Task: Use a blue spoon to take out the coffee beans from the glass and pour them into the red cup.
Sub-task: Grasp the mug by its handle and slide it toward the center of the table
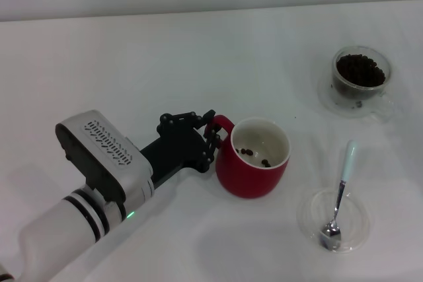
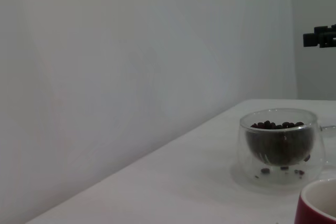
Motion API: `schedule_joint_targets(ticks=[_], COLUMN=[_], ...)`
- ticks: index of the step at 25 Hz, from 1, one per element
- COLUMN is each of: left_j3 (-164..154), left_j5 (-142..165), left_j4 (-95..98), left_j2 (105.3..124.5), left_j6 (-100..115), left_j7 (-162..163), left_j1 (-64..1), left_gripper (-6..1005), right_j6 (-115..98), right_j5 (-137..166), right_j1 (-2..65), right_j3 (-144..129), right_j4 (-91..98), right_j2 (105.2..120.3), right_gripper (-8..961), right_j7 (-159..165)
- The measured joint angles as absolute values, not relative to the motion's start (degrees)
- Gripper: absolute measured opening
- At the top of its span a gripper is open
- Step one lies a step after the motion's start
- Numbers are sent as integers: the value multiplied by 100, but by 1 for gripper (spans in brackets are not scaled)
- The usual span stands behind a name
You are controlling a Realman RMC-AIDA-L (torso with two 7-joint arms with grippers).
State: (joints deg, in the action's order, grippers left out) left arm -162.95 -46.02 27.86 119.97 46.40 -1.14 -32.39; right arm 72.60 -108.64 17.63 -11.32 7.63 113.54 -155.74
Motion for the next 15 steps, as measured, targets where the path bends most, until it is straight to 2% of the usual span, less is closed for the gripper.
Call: schedule_joint_targets(ticks=[15], left_j3=[-16294], left_j5=[-4588], left_j4=[2787], left_j2=[11997], left_j6=[4438], left_j7=[-114], left_j1=[-3146], left_gripper=[129], right_j6=[7299], right_j5=[-10847], right_j1=[1734], right_j3=[-1169], right_j4=[764], right_j2=[11339], right_gripper=[713], right_j7=[-15574])
